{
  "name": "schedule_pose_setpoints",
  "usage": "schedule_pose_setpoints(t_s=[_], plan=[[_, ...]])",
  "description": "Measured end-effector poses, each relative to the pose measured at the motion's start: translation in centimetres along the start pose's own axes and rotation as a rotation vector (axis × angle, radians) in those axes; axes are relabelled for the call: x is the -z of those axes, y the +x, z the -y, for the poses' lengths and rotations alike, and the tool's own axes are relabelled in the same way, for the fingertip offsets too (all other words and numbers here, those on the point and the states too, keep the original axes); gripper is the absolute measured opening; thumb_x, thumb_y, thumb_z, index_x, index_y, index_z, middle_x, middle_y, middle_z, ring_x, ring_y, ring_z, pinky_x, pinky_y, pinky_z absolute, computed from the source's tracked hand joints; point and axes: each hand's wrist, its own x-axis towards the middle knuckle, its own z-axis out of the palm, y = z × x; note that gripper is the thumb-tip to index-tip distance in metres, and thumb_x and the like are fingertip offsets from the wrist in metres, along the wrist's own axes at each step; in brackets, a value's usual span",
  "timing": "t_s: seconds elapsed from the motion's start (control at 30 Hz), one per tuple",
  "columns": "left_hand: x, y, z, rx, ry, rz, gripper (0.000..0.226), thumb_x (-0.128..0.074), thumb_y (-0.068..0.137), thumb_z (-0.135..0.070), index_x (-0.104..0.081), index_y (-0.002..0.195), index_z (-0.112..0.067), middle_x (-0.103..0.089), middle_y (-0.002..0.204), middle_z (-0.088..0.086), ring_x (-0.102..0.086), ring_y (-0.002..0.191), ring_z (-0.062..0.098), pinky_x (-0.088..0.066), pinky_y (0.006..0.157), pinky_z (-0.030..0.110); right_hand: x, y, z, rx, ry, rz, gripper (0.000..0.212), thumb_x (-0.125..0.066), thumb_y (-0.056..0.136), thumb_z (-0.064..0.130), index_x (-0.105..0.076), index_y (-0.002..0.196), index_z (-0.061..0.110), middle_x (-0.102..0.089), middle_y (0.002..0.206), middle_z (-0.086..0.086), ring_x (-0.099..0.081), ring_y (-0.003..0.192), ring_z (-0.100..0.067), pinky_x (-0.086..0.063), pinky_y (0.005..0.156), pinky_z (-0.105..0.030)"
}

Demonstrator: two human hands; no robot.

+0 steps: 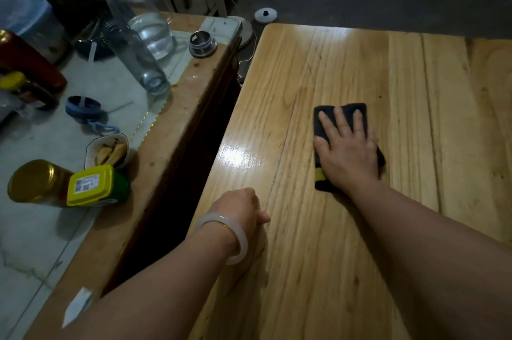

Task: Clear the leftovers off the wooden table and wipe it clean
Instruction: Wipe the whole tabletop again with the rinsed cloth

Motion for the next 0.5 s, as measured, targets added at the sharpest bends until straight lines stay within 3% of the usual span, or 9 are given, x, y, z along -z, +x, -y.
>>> schedule_pose_setpoints(t_s=[0.17,0.37,0.5], plan=[[-0.3,0.4,0.6,0.012,-0.029,-0.019,0.019,-0.067,0.086,-0.033,-0.052,0.087,-0.022,-0.048,0.072,-0.013,-0.045,0.065,0.004,-0.034,0.057,0.024,-1.6,1.1,7.3,0.238,-0.057,0.038,0.055,-0.015,0.102,0.052,0.003,0.154,0.044,0.013,0.164,0.008,0.019,0.149,-0.023,0.010,0.120,-0.048],[-0.1,1.1,1.0,0.005,0.008,-0.022,0.030,-0.065,0.087,-0.028,-0.057,0.115,-0.023,-0.052,0.072,-0.012,-0.048,0.063,0.007,-0.040,0.066,0.027,-3.1,0.4,12.4,0.583,-0.027,0.171,0.051,-0.020,0.102,0.052,-0.009,0.152,0.049,0.006,0.164,0.014,0.018,0.150,-0.020,0.009,0.120,-0.049],[-0.2,0.8,1.0,0.023,0.036,-0.028,0.031,-0.064,0.087,-0.031,-0.054,0.116,-0.024,-0.062,0.095,-0.003,-0.056,0.080,0.015,-0.047,0.073,0.030,-3.1,0.0,11.1,0.596,-0.019,0.157,0.051,-0.019,0.103,0.051,-0.009,0.153,0.048,0.005,0.164,0.015,0.016,0.150,-0.017,0.009,0.121,-0.047]])
